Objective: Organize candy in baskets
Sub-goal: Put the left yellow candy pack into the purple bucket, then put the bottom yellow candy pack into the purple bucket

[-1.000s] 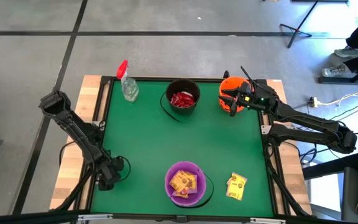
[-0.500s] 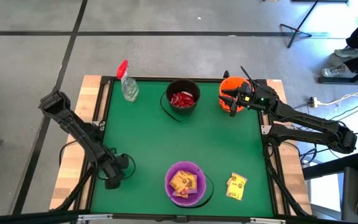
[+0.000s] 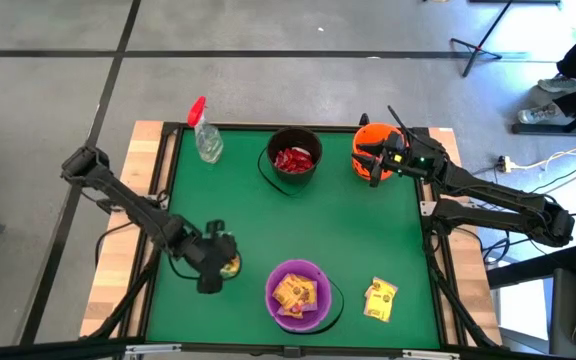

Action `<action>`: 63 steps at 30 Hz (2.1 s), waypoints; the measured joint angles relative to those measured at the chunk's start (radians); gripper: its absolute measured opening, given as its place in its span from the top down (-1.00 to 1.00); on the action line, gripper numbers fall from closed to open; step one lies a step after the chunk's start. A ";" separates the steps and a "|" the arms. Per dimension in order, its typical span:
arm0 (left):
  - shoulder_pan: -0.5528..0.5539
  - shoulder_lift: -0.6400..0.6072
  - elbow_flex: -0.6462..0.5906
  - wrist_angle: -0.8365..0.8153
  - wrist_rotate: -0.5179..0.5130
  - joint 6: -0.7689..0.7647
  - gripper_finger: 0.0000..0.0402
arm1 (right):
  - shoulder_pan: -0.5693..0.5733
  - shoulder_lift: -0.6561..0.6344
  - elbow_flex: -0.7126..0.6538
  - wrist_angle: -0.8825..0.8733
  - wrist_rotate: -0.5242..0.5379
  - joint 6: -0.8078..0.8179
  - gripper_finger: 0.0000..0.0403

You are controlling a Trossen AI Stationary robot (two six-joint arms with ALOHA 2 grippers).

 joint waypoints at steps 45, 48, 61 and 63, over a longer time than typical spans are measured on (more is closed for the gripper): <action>0.238 0.253 0.117 0.775 0.280 0.643 0.38 | 0.000 0.000 0.000 -0.008 -0.054 0.056 0.12; 0.237 0.253 0.117 0.768 0.288 0.661 0.35 | 0.000 0.000 0.000 -0.003 -0.061 0.077 0.12; 0.237 0.253 0.131 0.692 0.341 0.656 -0.04 | 0.000 0.000 0.000 0.023 -0.061 0.122 0.12; 0.237 0.252 0.152 0.672 0.340 0.657 -0.09 | 0.000 0.000 0.000 0.023 -0.069 0.124 0.12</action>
